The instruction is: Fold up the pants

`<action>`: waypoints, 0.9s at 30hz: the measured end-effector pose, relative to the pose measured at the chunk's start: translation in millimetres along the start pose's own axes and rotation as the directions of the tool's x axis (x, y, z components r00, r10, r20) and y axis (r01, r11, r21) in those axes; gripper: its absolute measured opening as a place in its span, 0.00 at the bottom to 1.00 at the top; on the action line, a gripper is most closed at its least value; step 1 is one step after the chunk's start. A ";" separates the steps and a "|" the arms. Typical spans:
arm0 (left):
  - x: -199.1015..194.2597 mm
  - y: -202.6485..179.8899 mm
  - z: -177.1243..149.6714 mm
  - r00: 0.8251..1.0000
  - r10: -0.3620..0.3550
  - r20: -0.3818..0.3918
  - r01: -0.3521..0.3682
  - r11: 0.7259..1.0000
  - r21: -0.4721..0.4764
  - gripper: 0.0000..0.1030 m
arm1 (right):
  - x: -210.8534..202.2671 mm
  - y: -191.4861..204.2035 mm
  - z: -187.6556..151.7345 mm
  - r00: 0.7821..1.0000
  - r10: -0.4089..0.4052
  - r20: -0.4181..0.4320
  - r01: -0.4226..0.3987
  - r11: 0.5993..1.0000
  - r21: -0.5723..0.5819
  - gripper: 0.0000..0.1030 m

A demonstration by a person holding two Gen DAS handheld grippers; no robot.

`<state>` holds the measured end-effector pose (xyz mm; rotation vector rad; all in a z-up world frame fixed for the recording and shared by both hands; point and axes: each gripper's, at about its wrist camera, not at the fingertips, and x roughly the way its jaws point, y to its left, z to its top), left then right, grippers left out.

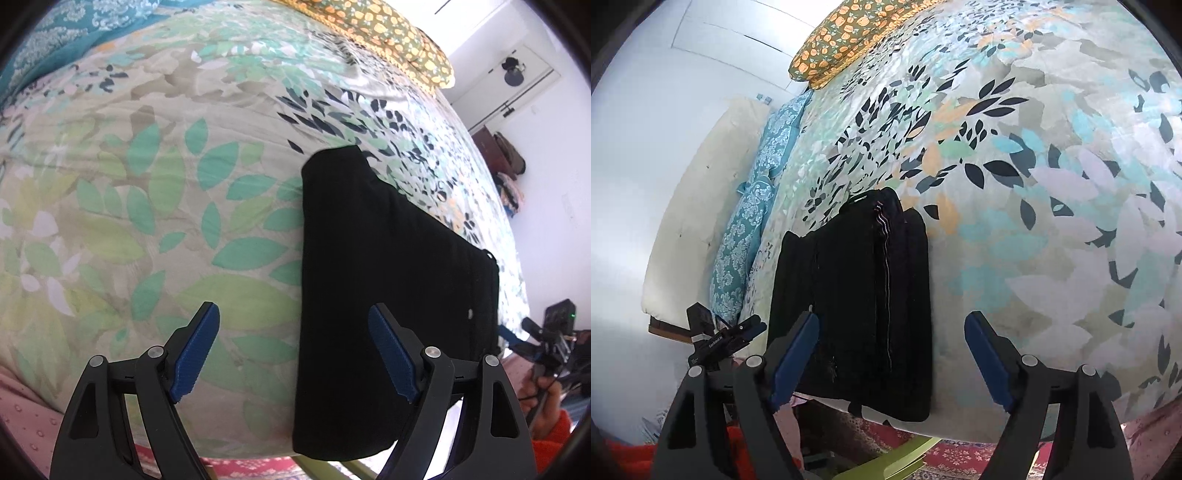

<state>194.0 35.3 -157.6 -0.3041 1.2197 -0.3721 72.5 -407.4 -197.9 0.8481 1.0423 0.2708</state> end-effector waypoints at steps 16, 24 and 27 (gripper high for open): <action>59.6 -32.7 13.3 0.974 -0.113 -0.198 0.133 0.987 0.091 0.85 | 79.2 5.6 22.3 0.967 0.067 -0.247 -0.090 0.993 -0.082 0.89; 71.4 -51.0 15.2 0.980 -0.092 -0.178 0.113 0.987 0.115 0.64 | 97.7 31.5 16.5 0.959 -0.057 -0.277 -0.004 0.976 -0.216 0.76; 60.2 -43.2 14.8 0.982 -0.113 -0.152 0.126 0.989 0.076 0.32 | 86.9 38.8 10.7 0.967 -0.058 -0.248 -0.007 0.967 -0.254 0.57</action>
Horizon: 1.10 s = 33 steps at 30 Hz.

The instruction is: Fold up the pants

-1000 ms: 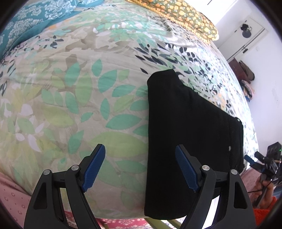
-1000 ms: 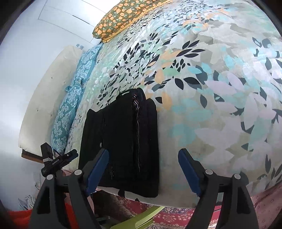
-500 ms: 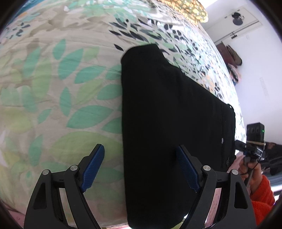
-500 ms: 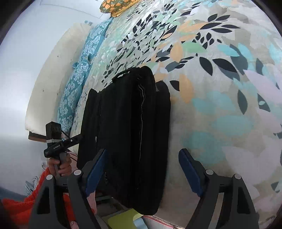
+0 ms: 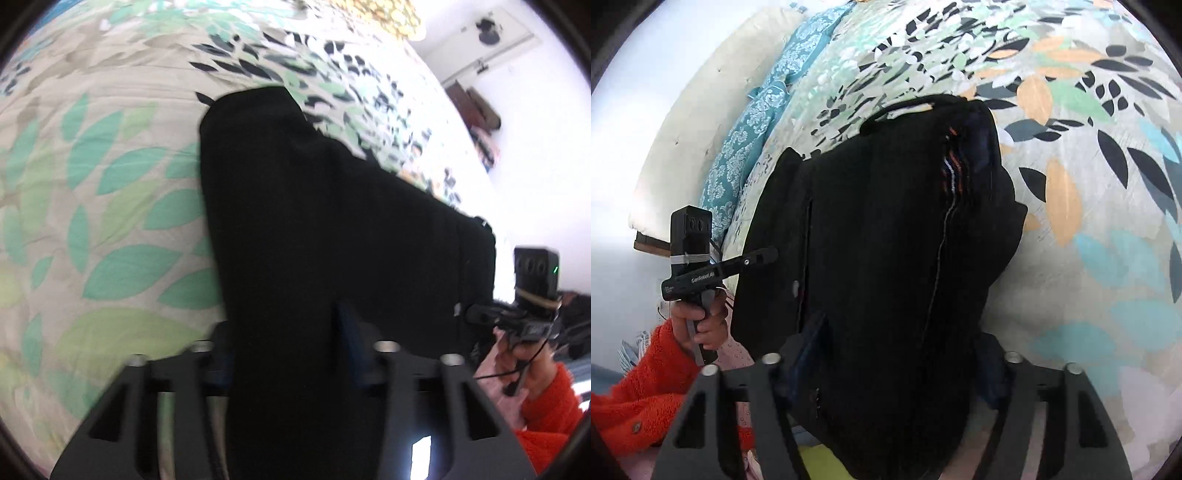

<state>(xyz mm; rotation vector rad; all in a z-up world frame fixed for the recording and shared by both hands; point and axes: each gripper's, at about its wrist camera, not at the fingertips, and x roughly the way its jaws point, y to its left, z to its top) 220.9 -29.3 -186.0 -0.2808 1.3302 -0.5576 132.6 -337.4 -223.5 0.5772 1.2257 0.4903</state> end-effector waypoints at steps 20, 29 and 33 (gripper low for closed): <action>-39.0 -65.8 139.5 0.972 -0.043 0.232 0.021 0.995 0.096 0.21 | -53.7 23.9 143.4 0.977 0.008 0.213 0.022 0.990 -0.137 0.37; 41.6 -22.2 119.9 0.932 0.260 0.251 -0.270 0.963 0.005 0.88 | -14.3 -88.9 128.0 0.968 -0.069 0.240 0.010 0.971 0.239 0.71; 7.4 -18.8 92.4 0.905 0.297 0.304 -0.306 0.952 -0.018 0.90 | -48.9 -56.9 105.3 0.915 -0.231 0.330 0.194 0.971 0.142 0.76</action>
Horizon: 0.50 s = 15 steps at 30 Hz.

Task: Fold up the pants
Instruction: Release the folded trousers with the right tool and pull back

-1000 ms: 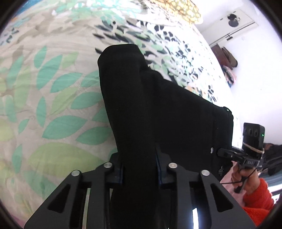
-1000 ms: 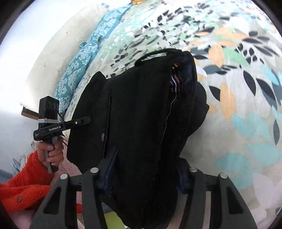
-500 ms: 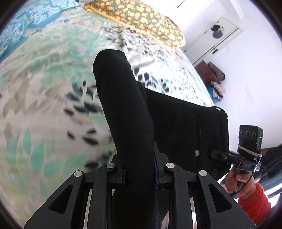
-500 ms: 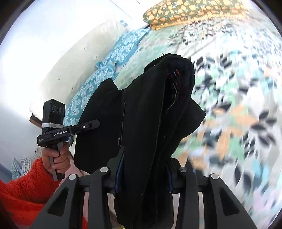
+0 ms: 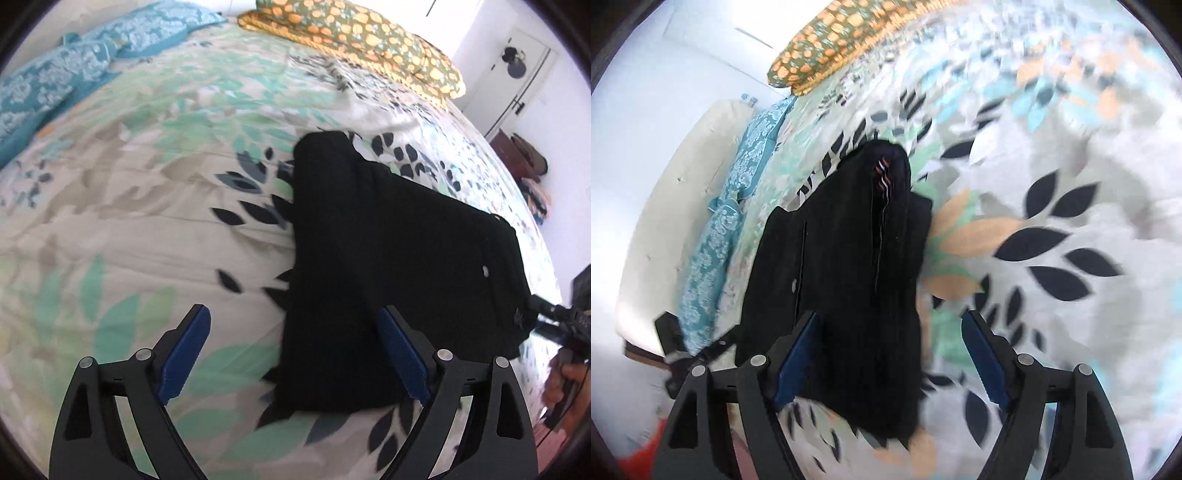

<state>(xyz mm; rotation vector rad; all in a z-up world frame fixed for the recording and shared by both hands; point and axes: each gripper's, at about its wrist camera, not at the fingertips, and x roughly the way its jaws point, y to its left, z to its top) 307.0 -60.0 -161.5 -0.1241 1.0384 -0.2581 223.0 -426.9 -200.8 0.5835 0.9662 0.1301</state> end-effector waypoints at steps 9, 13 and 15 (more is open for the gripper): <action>-13.2 -22.2 -24.1 0.995 0.096 -0.005 -0.095 0.989 0.117 0.93 | 3.4 114.6 -14.5 0.992 -0.037 0.119 0.084 0.904 -0.419 0.76; -22.9 -23.4 -53.4 0.993 0.108 -0.041 -0.107 0.993 0.045 0.93 | 35.2 104.2 -49.2 0.985 -0.167 0.036 0.166 0.891 -0.423 0.77; -25.5 -25.0 -66.8 0.989 0.133 -0.064 -0.130 0.990 0.063 0.93 | 22.3 110.5 -42.4 0.985 -0.167 0.038 0.169 0.916 -0.363 0.77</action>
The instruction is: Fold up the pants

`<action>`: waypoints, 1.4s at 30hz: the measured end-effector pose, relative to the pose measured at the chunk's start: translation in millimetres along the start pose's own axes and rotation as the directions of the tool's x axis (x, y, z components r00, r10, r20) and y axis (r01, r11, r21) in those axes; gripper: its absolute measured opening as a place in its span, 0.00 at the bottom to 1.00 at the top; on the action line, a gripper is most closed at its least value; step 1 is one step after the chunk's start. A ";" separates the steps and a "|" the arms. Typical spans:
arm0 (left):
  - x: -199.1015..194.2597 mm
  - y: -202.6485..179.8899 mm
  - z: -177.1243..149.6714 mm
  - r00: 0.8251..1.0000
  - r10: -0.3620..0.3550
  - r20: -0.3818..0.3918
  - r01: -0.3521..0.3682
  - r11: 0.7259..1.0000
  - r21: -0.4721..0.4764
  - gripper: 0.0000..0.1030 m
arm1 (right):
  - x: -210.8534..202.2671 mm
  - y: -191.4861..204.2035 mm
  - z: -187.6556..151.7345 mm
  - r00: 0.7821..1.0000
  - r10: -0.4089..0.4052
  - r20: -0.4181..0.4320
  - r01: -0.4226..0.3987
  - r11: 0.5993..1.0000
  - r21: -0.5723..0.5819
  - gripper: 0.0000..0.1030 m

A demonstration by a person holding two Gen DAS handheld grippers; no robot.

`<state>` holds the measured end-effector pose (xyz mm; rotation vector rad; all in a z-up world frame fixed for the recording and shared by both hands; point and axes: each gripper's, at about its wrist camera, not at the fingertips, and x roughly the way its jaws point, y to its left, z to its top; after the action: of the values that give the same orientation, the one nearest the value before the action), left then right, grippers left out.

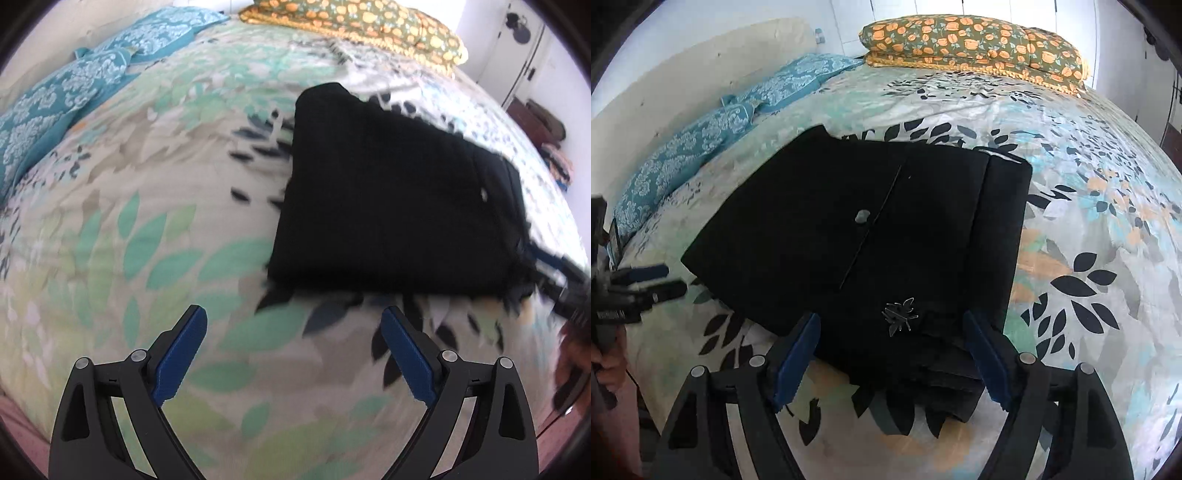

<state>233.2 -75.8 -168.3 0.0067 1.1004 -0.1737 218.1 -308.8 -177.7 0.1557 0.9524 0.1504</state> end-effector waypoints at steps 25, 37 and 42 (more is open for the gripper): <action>17.5 3.4 -39.7 0.994 0.109 0.009 -0.109 0.993 0.049 0.99 | -22.4 26.5 -102.4 0.962 -0.259 -0.081 0.261 0.965 0.017 1.00; 17.3 5.3 -46.6 0.994 0.093 0.048 -0.096 0.994 0.055 1.00 | -20.1 29.1 -107.5 0.964 -0.261 -0.047 0.262 0.964 0.032 1.00; 15.9 3.0 -49.6 0.992 0.108 0.060 -0.111 0.993 0.045 1.00 | -19.8 29.7 -107.0 0.962 -0.268 -0.054 0.270 0.962 0.033 1.00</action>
<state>196.7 -70.5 -205.1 0.1041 1.0358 -0.1011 117.5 -276.6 -217.0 0.0586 1.0161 -0.1166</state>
